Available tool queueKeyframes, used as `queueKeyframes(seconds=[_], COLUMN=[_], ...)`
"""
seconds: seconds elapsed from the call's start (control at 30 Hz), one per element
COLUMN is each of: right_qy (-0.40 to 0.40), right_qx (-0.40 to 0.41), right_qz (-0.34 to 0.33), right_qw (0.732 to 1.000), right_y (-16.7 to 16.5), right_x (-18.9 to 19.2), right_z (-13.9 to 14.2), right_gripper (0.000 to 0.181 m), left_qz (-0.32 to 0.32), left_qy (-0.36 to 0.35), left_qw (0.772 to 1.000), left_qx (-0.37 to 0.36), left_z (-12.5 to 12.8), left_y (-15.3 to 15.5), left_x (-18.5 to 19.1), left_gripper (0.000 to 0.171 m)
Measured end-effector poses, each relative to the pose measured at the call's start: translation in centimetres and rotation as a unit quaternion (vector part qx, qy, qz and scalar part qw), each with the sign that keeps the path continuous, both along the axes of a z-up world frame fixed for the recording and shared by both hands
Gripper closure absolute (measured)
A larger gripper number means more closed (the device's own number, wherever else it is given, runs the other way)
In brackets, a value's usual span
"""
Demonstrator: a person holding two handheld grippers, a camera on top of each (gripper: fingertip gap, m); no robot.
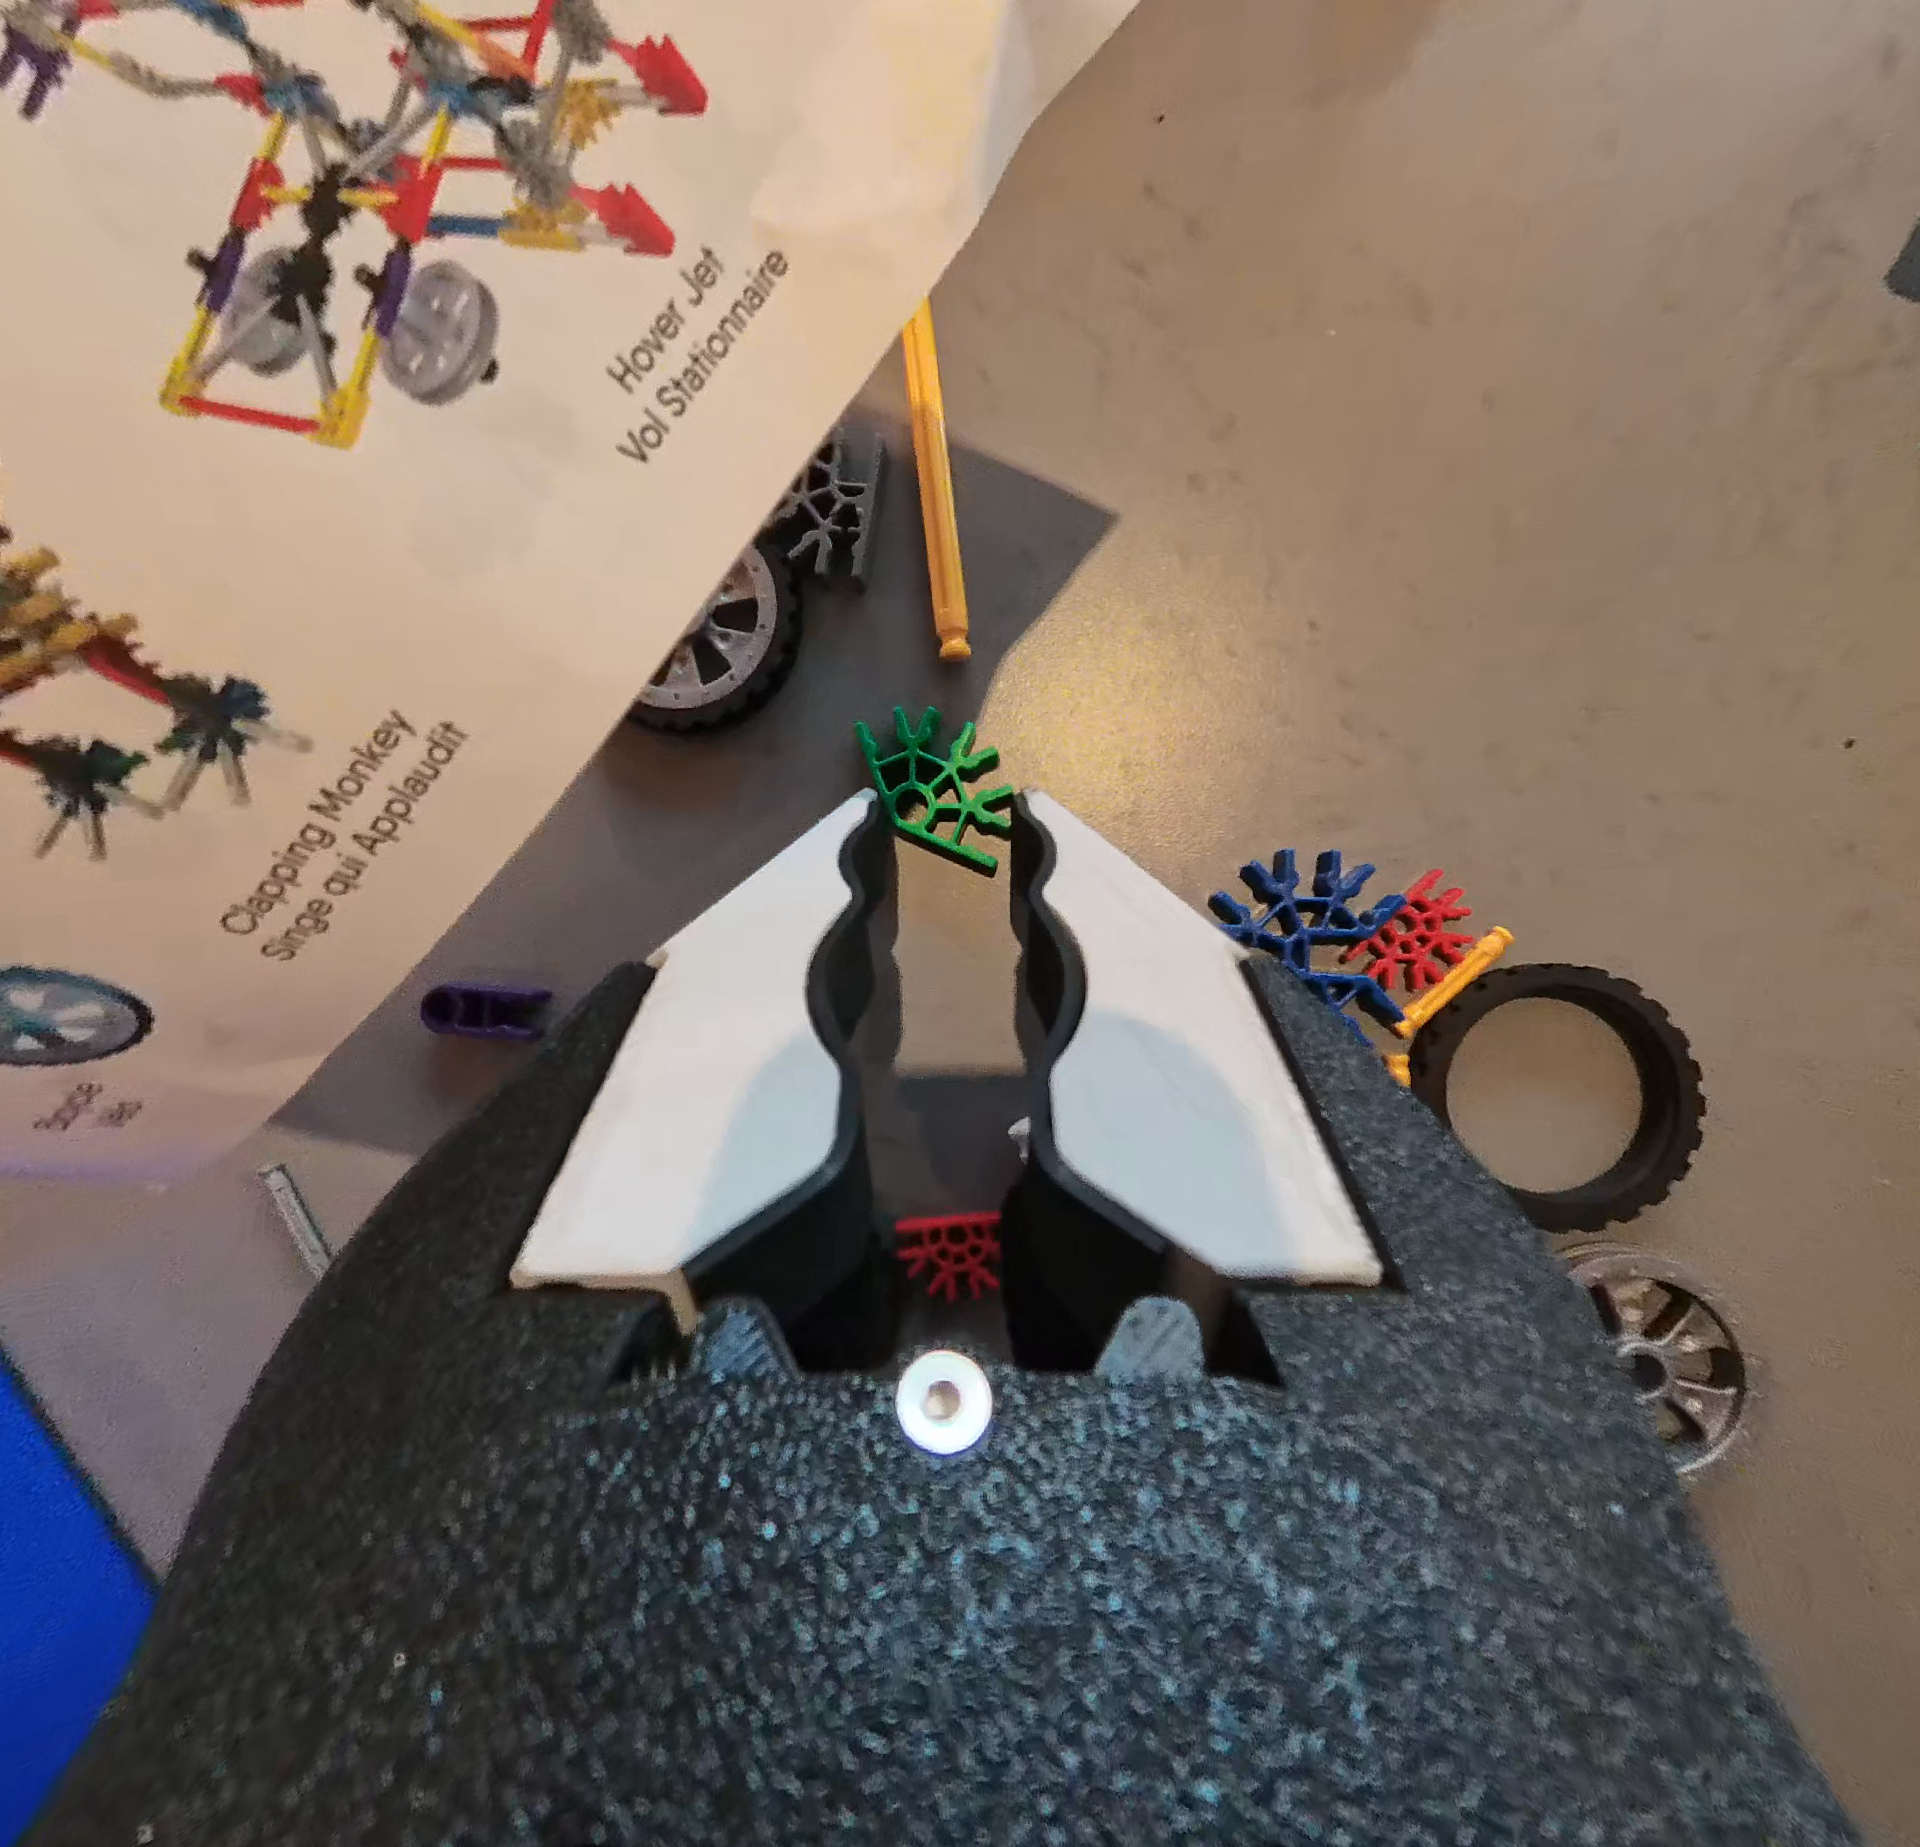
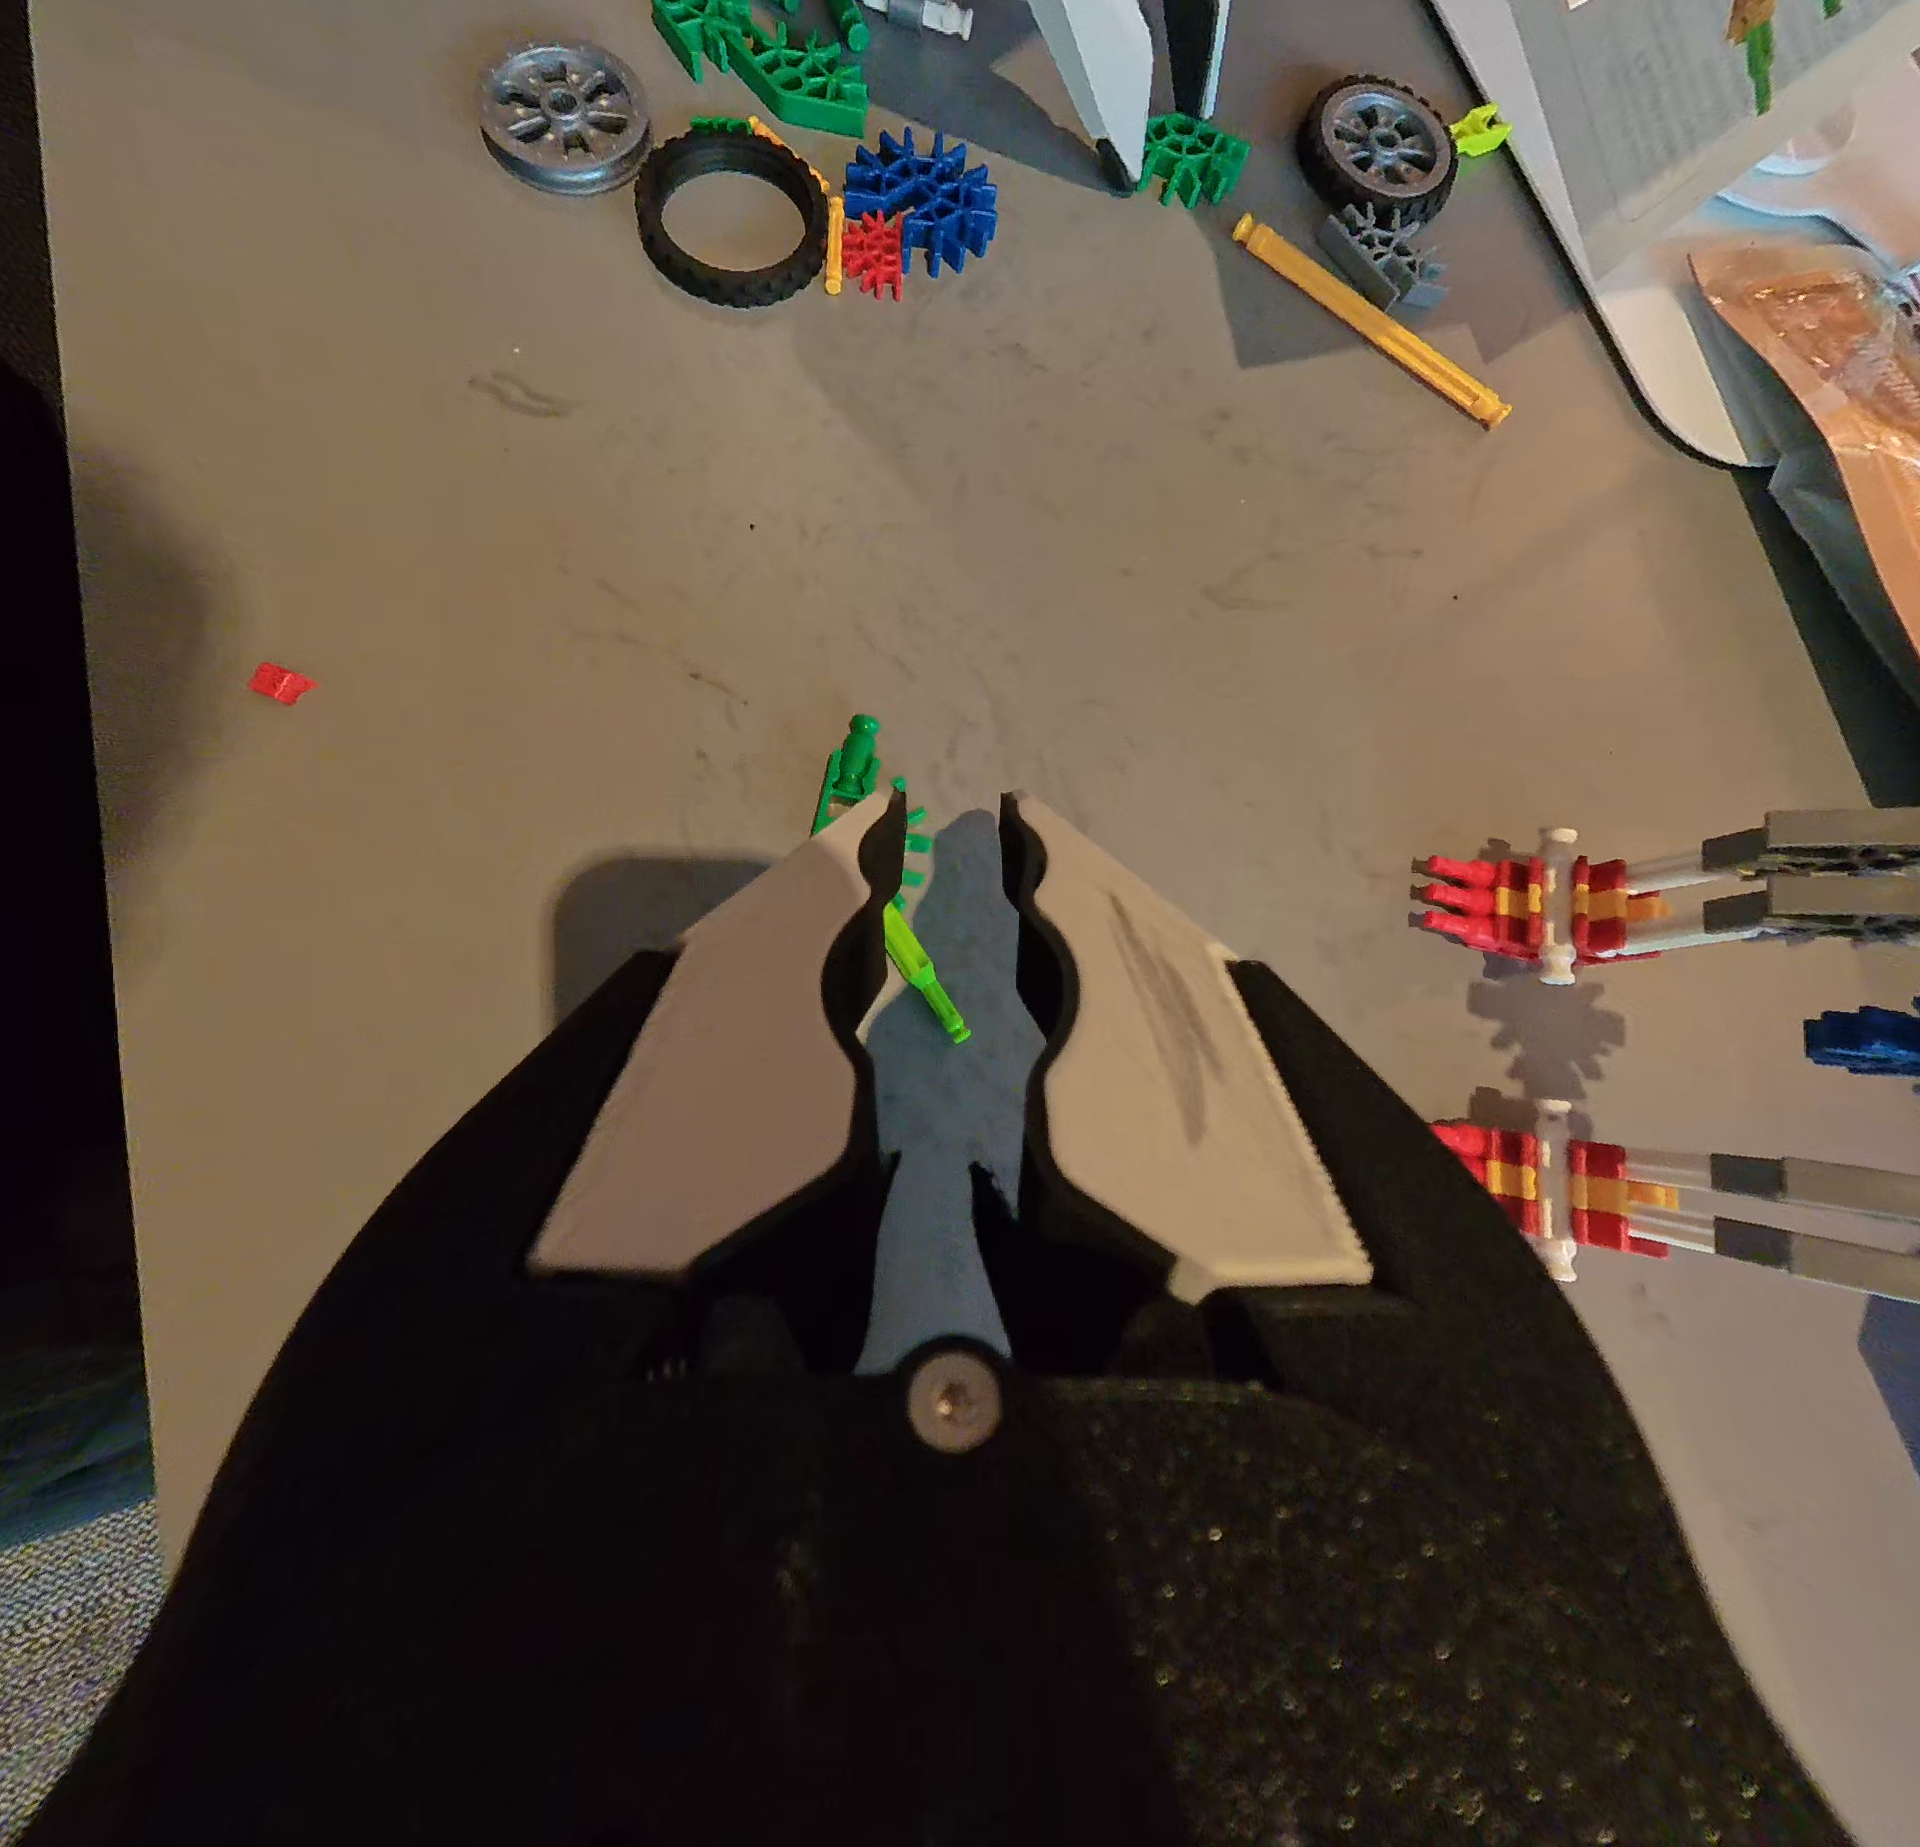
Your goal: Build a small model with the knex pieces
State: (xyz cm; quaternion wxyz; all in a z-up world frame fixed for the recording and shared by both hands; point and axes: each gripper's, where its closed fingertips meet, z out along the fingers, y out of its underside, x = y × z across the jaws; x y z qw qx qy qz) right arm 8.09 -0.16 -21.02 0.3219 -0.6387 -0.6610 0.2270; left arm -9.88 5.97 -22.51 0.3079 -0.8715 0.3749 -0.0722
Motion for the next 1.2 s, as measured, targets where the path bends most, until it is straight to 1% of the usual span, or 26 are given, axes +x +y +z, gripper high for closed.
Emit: queueKeyframes(seconds=[0.13, 0.27, 0.4, 0.47, 0.53, 0.67, 0.73, 0.83, 0.93, 1.1, 1.2], right_qy=[0.002, -0.001, -0.013, -0.016, -0.013, -0.014, -0.017, -0.022, -0.028, -0.029, -0.029], right_qx=[0.002, 0.0, -0.007, -0.006, -0.006, -0.007, -0.009, -0.012, -0.012, -0.014, -0.016], right_qz=[-0.003, -0.001, 0.014, 0.02, 0.023, 0.029, 0.031, 0.035, 0.044, 0.078, 0.085], right_qw=[1.0, 1.0, 1.0, 1.0, 1.0, 0.999, 0.999, 0.999, 0.999, 0.996, 0.996], right_y=[0.1, 0.0, -0.6, -0.9, -1.1, -1.6, -1.9, -2.1, -2.1, -2.4, -2.3], right_x=[0.2, 0.9, 1.3, 1.2, 1.0, 0.7, 0.6, 0.6, 0.6, 0.6, 0.6], right_z=[0.1, 0.0, -0.5, -0.6, -0.5, -0.5, -0.6, -0.9, -1.3, -1.3, -1.3], right_gripper=[0.163, 0.163, 0.163, 0.163, 0.163, 0.163, 0.164, 0.163, 0.164, 0.166, 0.167], left_qz=[-0.011, -0.03, -0.083, -0.132, -0.172, -0.276, -0.32, -0.377, -0.412, -0.46, -0.475], left_qy=[0.017, 0.003, -0.026, -0.032, -0.022, 0.012, 0.039, 0.062, 0.072, 0.068, 0.074], left_qw=[1.0, 0.999, 0.996, 0.99, 0.985, 0.96, 0.945, 0.922, 0.906, 0.884, 0.876], left_qx=[0.019, 0.019, 0.024, 0.025, 0.022, 0.037, 0.059, 0.06, 0.059, 0.057, 0.053], left_z=[0.3, 1.6, 3.6, 3.9, 3.5, 2.3, 2.0, 1.5, 1.1, 1.1, 0.9], left_y=[0.0, -1.4, -4.1, -5.8, -7.2, -9.1, -9.2, -9.4, -9.2, -9.4, -9.5], left_x=[0.0, 1.4, 5.1, 7.6, 9.8, 13.0, 13.8, 14.4, 14.7, 15.1, 15.2], left_gripper=[0.149, 0.149, 0.149, 0.149, 0.148, 0.148, 0.149, 0.149, 0.149, 0.149, 0.149])
